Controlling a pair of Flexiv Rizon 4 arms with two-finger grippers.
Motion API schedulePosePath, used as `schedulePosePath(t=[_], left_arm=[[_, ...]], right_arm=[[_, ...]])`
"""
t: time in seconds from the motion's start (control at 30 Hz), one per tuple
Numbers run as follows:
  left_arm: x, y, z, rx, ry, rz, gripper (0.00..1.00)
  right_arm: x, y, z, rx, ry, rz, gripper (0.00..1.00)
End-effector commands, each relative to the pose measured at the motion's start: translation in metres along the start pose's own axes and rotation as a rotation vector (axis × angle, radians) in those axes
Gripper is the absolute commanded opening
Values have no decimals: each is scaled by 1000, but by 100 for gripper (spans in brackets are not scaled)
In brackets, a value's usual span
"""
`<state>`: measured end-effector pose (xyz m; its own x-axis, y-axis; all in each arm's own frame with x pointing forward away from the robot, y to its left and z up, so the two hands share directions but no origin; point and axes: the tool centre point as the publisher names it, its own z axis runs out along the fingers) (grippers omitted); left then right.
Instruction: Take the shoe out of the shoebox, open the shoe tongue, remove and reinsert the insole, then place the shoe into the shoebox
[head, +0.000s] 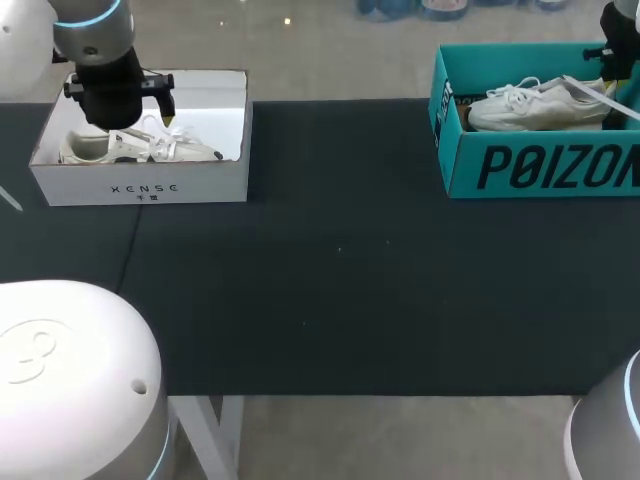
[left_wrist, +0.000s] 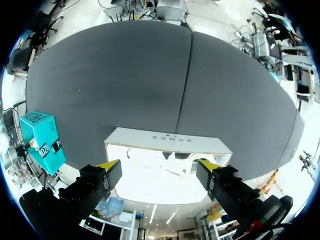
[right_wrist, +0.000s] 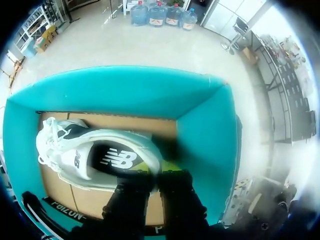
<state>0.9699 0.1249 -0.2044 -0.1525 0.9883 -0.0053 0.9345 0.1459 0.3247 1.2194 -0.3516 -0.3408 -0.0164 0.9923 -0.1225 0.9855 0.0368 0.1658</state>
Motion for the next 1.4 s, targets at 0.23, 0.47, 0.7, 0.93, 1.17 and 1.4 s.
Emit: schedulePosePath(t=[0.23, 0.47, 0.7, 0.93, 1.17, 1.4], left_arm=[[0, 0, 0, -1, 2, 1, 100], [0, 0, 0, -1, 2, 1, 100], [0, 0, 0, -1, 2, 1, 100], [0, 0, 0, -1, 2, 1, 100], [0, 0, 0, -1, 2, 1, 100], [0, 0, 0, -1, 2, 1, 100]], right_arm=[[-6, 7, -1, 93, 3, 4, 0], [-7, 4, -29, 67, 18, 26, 0], [-6, 1, -67, 43, 44, 46, 0], [-9, 1, -115, 5, 81, 66, 0], [-11, -10, -169, -55, 104, 57, 0], [-12, -34, -224, -111, 121, 31, 0]])
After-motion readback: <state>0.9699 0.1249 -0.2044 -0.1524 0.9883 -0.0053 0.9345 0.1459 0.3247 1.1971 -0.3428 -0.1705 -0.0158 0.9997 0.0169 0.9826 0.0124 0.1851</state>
